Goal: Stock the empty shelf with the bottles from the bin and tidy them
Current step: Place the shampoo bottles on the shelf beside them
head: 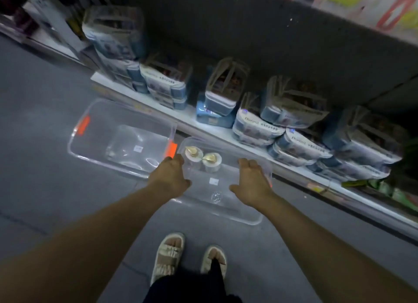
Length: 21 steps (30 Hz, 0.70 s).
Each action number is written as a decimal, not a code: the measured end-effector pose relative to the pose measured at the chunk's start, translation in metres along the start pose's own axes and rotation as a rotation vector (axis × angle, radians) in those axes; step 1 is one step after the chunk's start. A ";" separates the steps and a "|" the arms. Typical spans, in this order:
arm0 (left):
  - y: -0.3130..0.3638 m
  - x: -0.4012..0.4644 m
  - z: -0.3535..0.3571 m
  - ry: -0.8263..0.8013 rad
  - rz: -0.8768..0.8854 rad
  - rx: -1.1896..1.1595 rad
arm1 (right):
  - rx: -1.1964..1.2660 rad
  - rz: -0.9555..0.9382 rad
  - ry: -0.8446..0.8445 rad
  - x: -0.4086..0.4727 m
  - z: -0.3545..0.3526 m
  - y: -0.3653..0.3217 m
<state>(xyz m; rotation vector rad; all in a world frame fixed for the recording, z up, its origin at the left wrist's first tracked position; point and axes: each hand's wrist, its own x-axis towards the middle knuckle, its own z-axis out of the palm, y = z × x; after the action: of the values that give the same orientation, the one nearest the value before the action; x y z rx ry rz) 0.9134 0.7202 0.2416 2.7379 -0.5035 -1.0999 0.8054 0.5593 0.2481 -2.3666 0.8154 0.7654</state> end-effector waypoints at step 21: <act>-0.074 0.251 0.208 0.073 0.051 -0.212 | 0.333 -0.026 0.173 0.258 0.211 0.069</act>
<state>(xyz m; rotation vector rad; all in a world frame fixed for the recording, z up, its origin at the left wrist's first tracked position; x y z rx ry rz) 0.9570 0.6966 -0.0886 2.5565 -0.4184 -0.9769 0.8581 0.5459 -0.0881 -2.1563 0.9037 0.3810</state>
